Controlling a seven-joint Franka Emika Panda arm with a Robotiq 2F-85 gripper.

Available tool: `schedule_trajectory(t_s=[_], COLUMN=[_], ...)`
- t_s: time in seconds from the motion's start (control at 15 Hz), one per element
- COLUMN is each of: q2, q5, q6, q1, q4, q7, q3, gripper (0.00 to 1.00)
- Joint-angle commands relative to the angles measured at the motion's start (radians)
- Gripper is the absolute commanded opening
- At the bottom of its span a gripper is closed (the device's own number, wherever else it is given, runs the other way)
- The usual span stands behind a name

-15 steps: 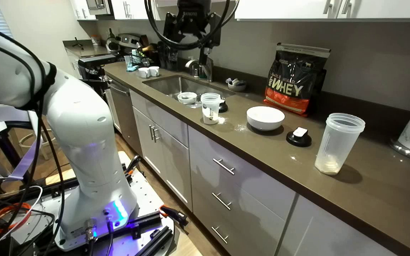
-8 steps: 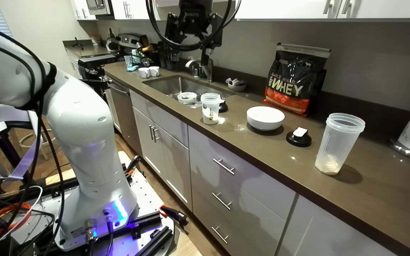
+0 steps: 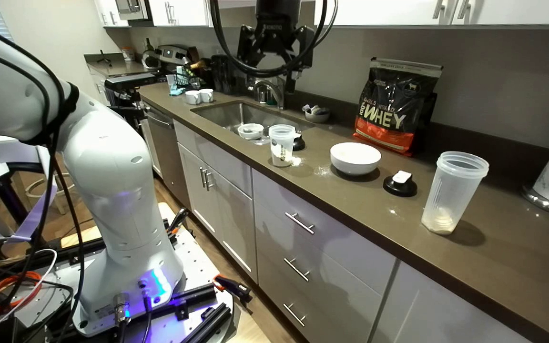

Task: Move the bottle slightly to the left

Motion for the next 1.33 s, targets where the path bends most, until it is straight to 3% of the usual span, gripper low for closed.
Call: schedule_trajectory(t_s=[0.0,0.13,0.27,0.6,0.87,1.27], q2=[0.001,0.001,0.004,0.054,0.163,0.34], q5=[0.001,0.001,0.021,0.002,0.003,0.036], q6=[-0.002,-0.002,0.07,0.397,0.609,0.769], q1=[-0.002,-0.002,-0.003,-0.024,-0.051,-0.1], q4=[0.002,0.003,-0.02,-0.067,-0.068,-0.011], q7=[-0.001,-0.001,0.031,0.093,0.108,0.086], q3=[0.002,0.002,-0.001,-0.008,-0.023,-0.065], gripper=[1.0,1.0,1.0,1.0,1.0,1.0])
